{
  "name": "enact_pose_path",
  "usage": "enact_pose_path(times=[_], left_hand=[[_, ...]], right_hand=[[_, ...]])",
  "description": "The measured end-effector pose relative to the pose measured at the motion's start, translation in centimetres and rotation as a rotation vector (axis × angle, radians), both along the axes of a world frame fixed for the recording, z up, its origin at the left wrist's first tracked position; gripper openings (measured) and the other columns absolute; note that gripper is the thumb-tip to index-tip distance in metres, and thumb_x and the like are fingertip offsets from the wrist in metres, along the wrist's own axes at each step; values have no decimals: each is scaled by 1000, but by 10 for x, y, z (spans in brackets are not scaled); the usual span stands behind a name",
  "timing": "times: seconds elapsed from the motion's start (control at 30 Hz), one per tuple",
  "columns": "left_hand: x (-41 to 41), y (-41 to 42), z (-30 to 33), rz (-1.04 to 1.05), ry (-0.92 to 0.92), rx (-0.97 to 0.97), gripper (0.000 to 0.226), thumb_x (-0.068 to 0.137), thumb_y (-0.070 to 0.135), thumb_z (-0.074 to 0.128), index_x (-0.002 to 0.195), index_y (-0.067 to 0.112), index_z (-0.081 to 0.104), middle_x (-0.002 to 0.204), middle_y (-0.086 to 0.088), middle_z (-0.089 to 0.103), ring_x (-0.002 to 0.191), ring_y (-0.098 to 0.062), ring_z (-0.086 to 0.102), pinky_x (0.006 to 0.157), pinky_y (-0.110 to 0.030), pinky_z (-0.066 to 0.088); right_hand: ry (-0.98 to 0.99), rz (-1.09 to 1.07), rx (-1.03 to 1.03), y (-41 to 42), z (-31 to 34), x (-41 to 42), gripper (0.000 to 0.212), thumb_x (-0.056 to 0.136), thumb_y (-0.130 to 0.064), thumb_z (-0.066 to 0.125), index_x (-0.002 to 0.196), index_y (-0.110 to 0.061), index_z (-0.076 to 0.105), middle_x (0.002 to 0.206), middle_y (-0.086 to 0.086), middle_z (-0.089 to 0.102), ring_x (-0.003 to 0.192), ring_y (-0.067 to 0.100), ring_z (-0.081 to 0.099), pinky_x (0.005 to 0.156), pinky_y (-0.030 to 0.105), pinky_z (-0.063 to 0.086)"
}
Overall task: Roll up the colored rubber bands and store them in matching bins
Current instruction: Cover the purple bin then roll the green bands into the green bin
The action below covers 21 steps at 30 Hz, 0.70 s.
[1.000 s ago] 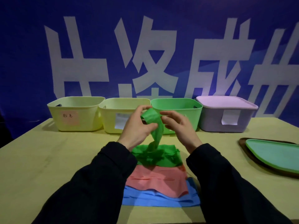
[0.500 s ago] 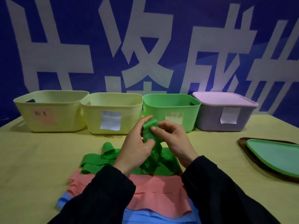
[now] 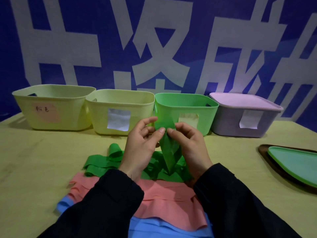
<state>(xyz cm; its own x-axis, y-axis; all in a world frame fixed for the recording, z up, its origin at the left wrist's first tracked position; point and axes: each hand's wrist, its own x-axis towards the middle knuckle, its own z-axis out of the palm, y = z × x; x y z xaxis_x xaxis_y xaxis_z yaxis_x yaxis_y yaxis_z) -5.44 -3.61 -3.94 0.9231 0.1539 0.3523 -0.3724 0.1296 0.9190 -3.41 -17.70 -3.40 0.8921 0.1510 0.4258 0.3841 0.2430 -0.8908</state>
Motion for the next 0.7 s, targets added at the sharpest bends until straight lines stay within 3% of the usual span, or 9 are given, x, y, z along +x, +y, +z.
enact_pose_path(times=[0.17, 0.27, 0.43, 0.53, 0.63, 0.7], left_hand=[[-3, 3, 3, 68, -63, 49, 34, 93, 8, 70, 120, 28, 63, 93, 5, 72, 86, -9, 67, 76, -23, 54], [-3, 5, 4, 67, -92, 106, 34, 90, 4, 71, 115, 27, 64, 107, -2, 73, 99, -17, 69, 87, -32, 56], [6, 3, 9, 19, -39, 83, 38, 88, 8, 74, 120, 27, 65, 112, -8, 71, 103, -26, 70, 94, -41, 57], [11, -1, 2, -6, 44, 27, 33, 83, 23, 80, 115, 21, 70, 105, -3, 67, 98, -20, 70, 87, -40, 59], [8, -1, 2, -119, 91, -144, 28, 89, 14, 73, 115, 8, 68, 102, -14, 72, 88, -20, 71, 75, -30, 59], [4, 1, 6, -189, 126, -248, 36, 86, 17, 71, 118, 4, 64, 97, -10, 73, 81, -15, 70, 71, -25, 58]], right_hand=[[-31, 9, -46, 0, 1, -3, 14, 94, -6, 64, 81, -12, 66, 71, -2, 66, 64, 9, 60, 60, 20, 49], [-32, -2, -68, 0, 3, -4, 18, 95, -17, 64, 78, -11, 66, 68, -1, 64, 62, 11, 60, 58, 20, 49], [-7, -42, -51, -3, 2, 4, 9, 91, -10, 68, 82, -7, 68, 70, 4, 65, 65, 15, 59, 59, 25, 51], [10, -46, 9, -5, 2, 8, 14, 90, -11, 69, 87, 3, 68, 72, 10, 64, 67, 20, 58, 61, 28, 51], [33, -37, 15, -4, 2, 7, 13, 91, -5, 68, 78, -5, 66, 63, -1, 66, 57, 8, 59, 56, 18, 49], [41, -26, 13, -2, 2, 6, 15, 91, -4, 67, 77, -7, 66, 63, -3, 68, 56, 5, 60, 56, 17, 49]])
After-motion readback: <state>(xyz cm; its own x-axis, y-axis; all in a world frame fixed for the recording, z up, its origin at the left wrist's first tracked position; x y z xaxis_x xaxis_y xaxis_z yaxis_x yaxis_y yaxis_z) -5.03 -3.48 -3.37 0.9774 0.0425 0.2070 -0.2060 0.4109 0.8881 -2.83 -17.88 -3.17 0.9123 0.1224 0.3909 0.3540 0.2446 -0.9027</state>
